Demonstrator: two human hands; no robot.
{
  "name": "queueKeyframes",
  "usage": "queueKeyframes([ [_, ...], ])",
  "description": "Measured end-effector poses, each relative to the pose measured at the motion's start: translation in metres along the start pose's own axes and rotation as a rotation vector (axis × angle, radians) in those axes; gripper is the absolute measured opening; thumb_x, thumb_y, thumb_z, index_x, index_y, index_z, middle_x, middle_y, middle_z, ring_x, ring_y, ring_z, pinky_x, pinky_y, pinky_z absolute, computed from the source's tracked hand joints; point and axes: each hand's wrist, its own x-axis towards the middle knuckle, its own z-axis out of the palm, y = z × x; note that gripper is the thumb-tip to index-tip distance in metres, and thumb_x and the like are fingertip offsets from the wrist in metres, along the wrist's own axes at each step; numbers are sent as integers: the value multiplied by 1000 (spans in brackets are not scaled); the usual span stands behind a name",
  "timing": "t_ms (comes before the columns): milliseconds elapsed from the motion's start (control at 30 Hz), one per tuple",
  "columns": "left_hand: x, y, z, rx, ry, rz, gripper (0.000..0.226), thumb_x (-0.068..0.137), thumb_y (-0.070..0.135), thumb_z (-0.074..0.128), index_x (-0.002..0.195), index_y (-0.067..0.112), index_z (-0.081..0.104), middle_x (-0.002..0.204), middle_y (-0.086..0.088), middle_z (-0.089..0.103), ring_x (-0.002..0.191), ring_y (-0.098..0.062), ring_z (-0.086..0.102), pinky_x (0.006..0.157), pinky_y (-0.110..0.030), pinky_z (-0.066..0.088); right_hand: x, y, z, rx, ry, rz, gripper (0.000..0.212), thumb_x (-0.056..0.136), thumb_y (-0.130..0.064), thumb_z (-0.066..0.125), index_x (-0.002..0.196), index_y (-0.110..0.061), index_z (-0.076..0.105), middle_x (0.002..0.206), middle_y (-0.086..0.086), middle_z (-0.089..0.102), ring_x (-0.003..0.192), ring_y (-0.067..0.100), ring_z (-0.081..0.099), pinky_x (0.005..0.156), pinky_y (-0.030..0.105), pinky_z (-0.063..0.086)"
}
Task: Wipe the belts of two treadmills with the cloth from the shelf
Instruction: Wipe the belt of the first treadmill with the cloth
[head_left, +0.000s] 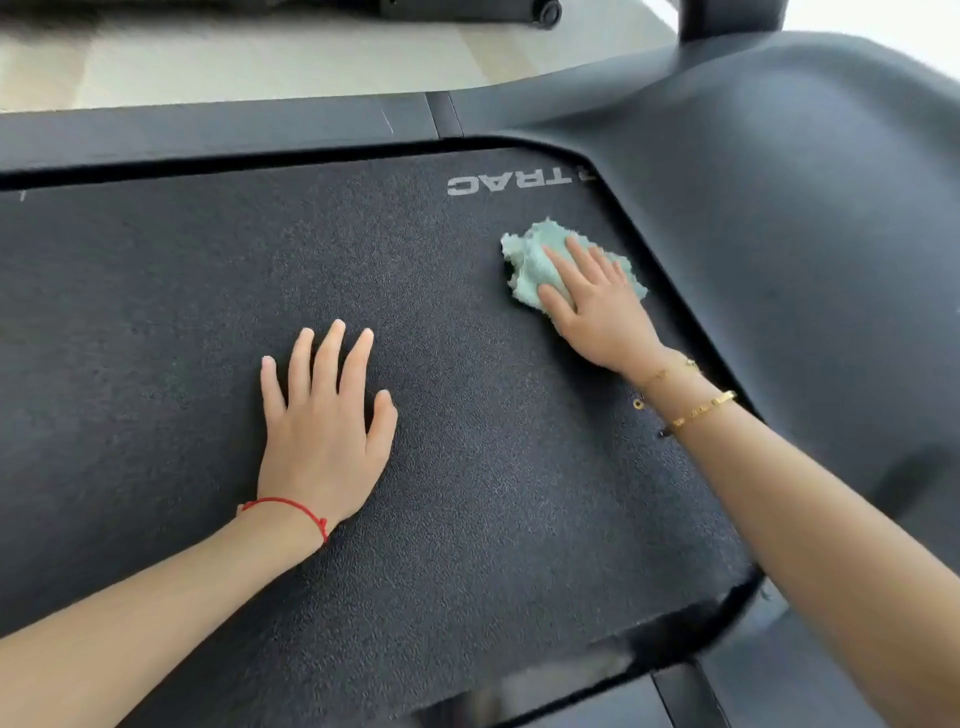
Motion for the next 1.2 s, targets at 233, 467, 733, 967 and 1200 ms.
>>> queueKeyframes([
  [233,2,3,-3,13,-19,-18,64,95,42,23,152,15,33,159,-10,30,149,-32,22,118,-61,17,139,-32,1,-30,-59,151,56,103,-45,24,155,-26,16,164,6,7,150,32,1,122,45,-2],
  [467,0,1,-5,-23,-7,-82,66,95,44,26,151,10,34,159,-7,31,150,-24,22,120,-54,19,120,-136,35,7,-122,-306,53,104,-44,29,154,-29,21,164,1,11,151,26,2,121,40,-2],
  [733,-34,-35,-17,-54,-54,-116,69,96,47,15,156,15,23,164,-2,18,152,-18,12,124,-48,9,-22,-125,32,71,-136,-543,55,101,-51,25,153,-33,26,162,-3,18,151,22,6,123,39,1],
  [967,-89,-118,-43,-27,-138,-44,66,96,50,11,158,28,13,166,6,9,153,-14,2,123,-51,6,-101,-150,34,55,-179,-626,54,101,-53,24,153,-40,19,163,-9,11,151,15,0,122,36,-3],
  [1200,-130,-195,-62,-49,-143,-75,65,96,53,10,158,33,11,165,11,6,152,-11,-2,123,-50,1,-36,-231,64,34,-56,-272,53,103,-46,32,153,-29,26,163,1,16,151,27,6,121,42,0],
])
